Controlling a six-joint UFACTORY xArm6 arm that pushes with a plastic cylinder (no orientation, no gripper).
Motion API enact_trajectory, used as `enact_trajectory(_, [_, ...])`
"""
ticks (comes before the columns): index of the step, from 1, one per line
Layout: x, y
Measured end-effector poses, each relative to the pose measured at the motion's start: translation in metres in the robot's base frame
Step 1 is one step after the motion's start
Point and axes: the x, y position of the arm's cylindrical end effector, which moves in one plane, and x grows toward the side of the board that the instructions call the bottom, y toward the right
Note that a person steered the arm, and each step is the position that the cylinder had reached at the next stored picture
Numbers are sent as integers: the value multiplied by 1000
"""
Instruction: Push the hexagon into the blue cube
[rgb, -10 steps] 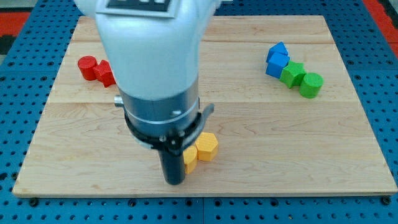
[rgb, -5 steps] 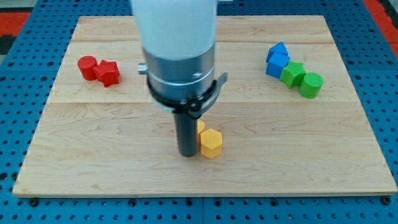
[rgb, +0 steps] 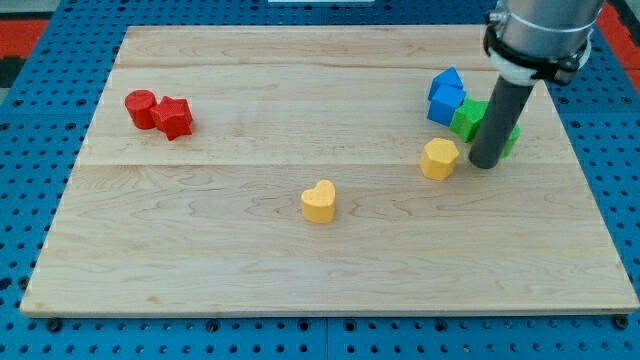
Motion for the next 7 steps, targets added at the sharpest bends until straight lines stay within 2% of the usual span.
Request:
enact_trajectory(2, [62, -23])
enact_trajectory(3, [15, -39])
enact_trajectory(4, [5, -43])
enact_trajectory(5, [26, -75])
enact_trajectory(6, [-20, -60])
enact_trajectory(7, [-39, -75])
